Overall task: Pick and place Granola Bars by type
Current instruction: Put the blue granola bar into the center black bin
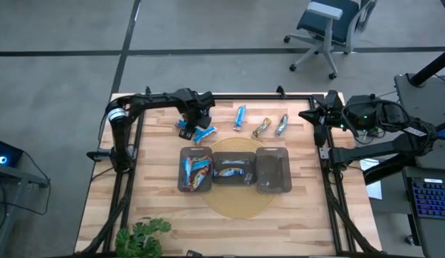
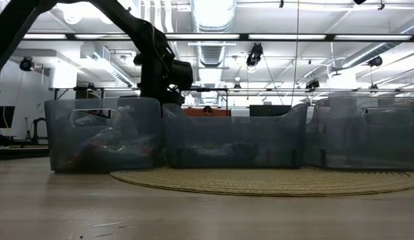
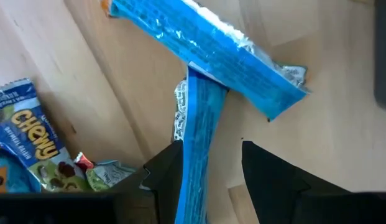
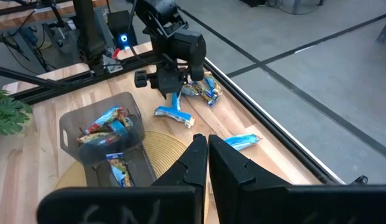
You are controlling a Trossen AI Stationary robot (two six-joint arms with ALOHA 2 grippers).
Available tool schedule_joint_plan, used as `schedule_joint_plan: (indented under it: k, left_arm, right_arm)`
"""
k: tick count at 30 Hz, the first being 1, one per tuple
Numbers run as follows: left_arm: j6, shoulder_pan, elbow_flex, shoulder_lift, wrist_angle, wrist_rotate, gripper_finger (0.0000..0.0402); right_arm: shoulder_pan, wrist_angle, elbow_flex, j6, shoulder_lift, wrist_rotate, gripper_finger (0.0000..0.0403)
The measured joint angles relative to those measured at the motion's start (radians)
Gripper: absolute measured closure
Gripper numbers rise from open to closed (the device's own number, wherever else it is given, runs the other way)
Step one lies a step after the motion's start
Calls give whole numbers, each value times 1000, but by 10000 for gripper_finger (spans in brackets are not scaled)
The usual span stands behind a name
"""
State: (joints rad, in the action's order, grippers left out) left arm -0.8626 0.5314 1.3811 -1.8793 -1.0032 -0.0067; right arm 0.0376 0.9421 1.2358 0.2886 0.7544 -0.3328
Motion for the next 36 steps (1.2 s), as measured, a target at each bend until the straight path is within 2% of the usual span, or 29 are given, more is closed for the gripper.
schedule_joint_plan:
  k: [5,30,36]
  left_arm:
    - [1,2,2,-37,1,-82,254]
    - [26,3,3,-116,42,-157,255]
    - [29,2,4,-117,30,-164,291]
  right_arm:
    - [0,5,0,0,0,0,394]
    - [0,18,0,0,0,0,394]
    - [0,20,0,0,0,0,394]
